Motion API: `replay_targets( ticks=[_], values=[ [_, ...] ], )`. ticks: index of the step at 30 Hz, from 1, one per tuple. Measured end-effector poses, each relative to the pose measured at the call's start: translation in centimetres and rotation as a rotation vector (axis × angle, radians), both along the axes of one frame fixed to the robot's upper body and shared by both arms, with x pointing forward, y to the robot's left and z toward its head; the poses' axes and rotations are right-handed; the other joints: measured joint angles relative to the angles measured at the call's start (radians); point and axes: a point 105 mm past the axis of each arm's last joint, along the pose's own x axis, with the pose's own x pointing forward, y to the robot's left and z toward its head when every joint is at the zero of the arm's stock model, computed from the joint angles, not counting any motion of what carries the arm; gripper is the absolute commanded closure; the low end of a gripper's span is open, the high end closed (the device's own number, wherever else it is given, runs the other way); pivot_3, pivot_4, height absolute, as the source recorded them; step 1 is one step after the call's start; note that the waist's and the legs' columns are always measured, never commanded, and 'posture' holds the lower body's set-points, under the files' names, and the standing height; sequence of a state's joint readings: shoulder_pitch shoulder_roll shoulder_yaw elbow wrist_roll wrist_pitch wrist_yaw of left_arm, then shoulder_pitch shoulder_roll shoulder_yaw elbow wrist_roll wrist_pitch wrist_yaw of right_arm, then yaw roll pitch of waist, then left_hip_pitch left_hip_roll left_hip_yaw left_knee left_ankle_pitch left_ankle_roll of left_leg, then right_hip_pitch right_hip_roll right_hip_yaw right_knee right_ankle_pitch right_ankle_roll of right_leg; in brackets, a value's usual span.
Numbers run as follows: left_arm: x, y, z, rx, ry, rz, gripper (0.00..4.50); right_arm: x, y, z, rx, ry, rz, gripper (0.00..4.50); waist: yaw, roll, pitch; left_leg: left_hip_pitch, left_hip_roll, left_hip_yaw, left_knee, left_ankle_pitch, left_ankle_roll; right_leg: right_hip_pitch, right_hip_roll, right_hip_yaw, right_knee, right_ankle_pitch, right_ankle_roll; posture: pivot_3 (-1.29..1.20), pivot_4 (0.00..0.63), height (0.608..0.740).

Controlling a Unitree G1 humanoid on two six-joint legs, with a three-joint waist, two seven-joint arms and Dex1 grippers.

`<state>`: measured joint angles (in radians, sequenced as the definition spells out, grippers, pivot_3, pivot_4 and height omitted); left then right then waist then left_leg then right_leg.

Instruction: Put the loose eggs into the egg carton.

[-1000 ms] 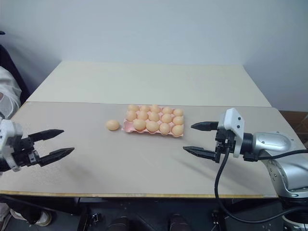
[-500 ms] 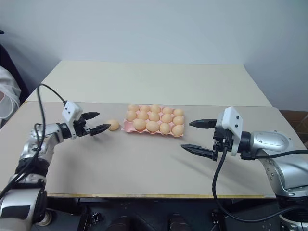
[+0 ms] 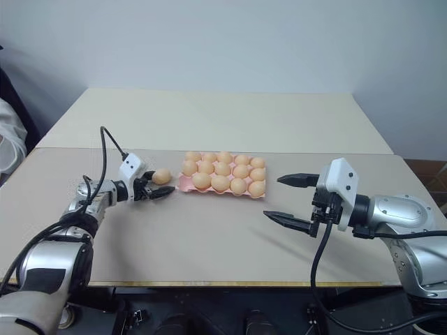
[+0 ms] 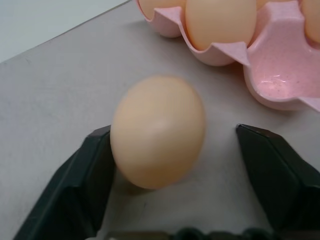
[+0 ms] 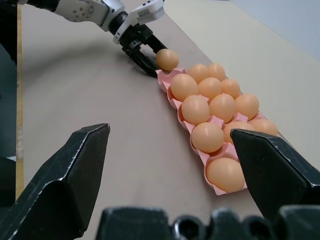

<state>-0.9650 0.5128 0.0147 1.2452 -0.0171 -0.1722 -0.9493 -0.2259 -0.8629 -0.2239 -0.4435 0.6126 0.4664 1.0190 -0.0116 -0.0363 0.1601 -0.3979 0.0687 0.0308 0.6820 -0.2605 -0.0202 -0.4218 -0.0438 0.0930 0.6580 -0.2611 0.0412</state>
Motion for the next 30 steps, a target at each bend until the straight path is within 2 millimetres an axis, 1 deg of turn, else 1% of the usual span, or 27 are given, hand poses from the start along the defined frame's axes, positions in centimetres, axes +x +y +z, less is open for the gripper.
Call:
replay_targets(
  ticks=[2, 3, 4, 6, 8, 10, 12, 16, 18, 20, 24, 28, 30],
  values=[
    [0.1, 0.1, 0.0, 0.008, -0.003, 0.015, 2.25, 0.0, 0.0, 0.0, -0.002, -0.001, 0.001, 0.00, -0.001, 0.000, 0.000, 0.000, 0.000, 0.000, 0.000, 0.000, 0.000, 0.000, 0.000, 0.000, 0.000, 0.000, 0.000, 0.00, 0.150, 0.740],
    [0.2, 0.2, 0.0, 0.007, -0.004, 0.018, 2.51, -0.1, 0.1, 0.1, -0.004, -0.002, 0.002, 0.00, -0.001, 0.000, 0.000, 0.000, 0.000, 0.000, 0.000, 0.000, 0.000, 0.000, 0.000, 0.000, 0.001, 0.000, 0.000, 0.00, 0.150, 0.740],
    [0.2, 0.2, 0.0, 0.007, -0.005, 0.019, 2.71, -0.1, 0.1, 0.1, -0.007, -0.003, 0.003, 0.00, -0.001, 0.000, 0.000, 0.000, 0.000, 0.000, 0.000, 0.000, 0.000, 0.000, 0.000, 0.000, 0.001, 0.000, 0.000, 0.00, 0.150, 0.740],
    [0.2, 0.3, 0.1, 0.007, -0.007, 0.024, 2.84, -0.1, 0.1, 0.1, -0.009, -0.005, 0.003, 0.00, -0.001, 0.000, 0.000, 0.000, 0.000, 0.000, 0.000, 0.000, 0.000, 0.000, 0.000, 0.000, 0.001, 0.000, 0.000, 0.00, 0.150, 0.740],
    [0.1, 0.8, 0.1, 0.008, -0.006, 0.029, 2.84, -0.2, 0.2, 0.1, -0.010, -0.008, 0.004, 0.00, -0.002, 0.000, 0.000, 0.000, 0.000, 0.000, 0.000, 0.000, 0.000, 0.000, 0.000, 0.000, 0.001, 0.000, 0.000, 0.00, 0.150, 0.740],
    [-0.3, 1.6, 0.2, 0.011, -0.004, 0.026, 2.84, -0.2, 0.2, 0.1, -0.008, -0.007, -0.004, 0.00, -0.003, 0.000, 0.000, 0.000, 0.000, 0.000, 0.000, 0.000, 0.000, 0.000, 0.000, 0.000, 0.000, 0.000, 0.000, 0.00, 0.150, 0.740],
    [-0.7, 2.2, 0.6, -0.001, -0.016, 0.009, 2.84, -0.2, 0.2, 0.1, -0.007, -0.006, -0.006, 0.00, -0.002, 0.000, 0.000, 0.000, 0.000, 0.000, 0.000, 0.000, 0.000, 0.000, 0.000, 0.000, 0.001, 0.000, 0.000, 0.00, 0.150, 0.740],
    [-1.0, 2.0, 3.1, -0.078, -0.088, -0.063, 2.84, -0.2, 0.3, 0.1, -0.002, -0.004, -0.001, 0.00, 0.004, 0.000, 0.000, 0.000, 0.000, 0.000, 0.000, 0.000, 0.000, 0.000, 0.000, -0.001, 0.000, 0.000, 0.000, 0.00, 0.150, 0.740],
    [-1.1, 1.3, 4.3, -0.094, -0.123, -0.120, 2.84, -0.1, 0.4, 0.2, -0.001, -0.007, 0.004, 0.00, 0.006, 0.000, 0.000, 0.000, 0.000, 0.000, 0.001, 0.000, 0.000, 0.000, 0.000, -0.001, 0.000, 0.000, 0.000, 0.00, 0.150, 0.740],
    [-1.3, -0.1, 5.0, -0.107, -0.142, -0.187, 2.84, 0.0, 0.7, 0.5, 0.002, -0.017, 0.013, 0.00, 0.008, 0.000, 0.000, 0.000, 0.000, 0.000, 0.001, 0.000, 0.000, 0.000, 0.000, -0.001, 0.000, 0.000, 0.000, 0.00, 0.150, 0.740],
    [-1.4, -2.5, 4.6, -0.126, -0.130, -0.269, 2.84, 0.1, 0.7, 0.6, 0.006, -0.022, 0.017, 0.00, 0.008, 0.000, 0.000, -0.001, 0.000, -0.001, 0.001, 0.000, 0.000, 0.000, 0.000, -0.001, 0.000, 0.000, 0.000, 0.00, 0.150, 0.740],
    [-1.6, -3.6, 4.1, -0.123, -0.108, -0.314, 2.84, 0.0, 0.6, 0.4, 0.006, -0.013, 0.012, 0.00, 0.003, 0.000, 0.000, -0.001, 0.000, -0.001, 0.001, 0.000, 0.000, 0.000, 0.000, -0.001, 0.000, 0.000, 0.000, 0.00, 0.150, 0.740],
    [-1.7, -3.9, 3.7, -0.116, -0.085, -0.324, 2.15, -0.1, 0.6, 0.2, 0.007, -0.006, 0.006, 0.00, 0.000, 0.000, 0.000, -0.001, 0.000, -0.001, 0.001, 0.000, 0.000, 0.000, 0.000, -0.001, 0.001, 0.000, 0.000, 0.00, 0.150, 0.740]
  ],
)
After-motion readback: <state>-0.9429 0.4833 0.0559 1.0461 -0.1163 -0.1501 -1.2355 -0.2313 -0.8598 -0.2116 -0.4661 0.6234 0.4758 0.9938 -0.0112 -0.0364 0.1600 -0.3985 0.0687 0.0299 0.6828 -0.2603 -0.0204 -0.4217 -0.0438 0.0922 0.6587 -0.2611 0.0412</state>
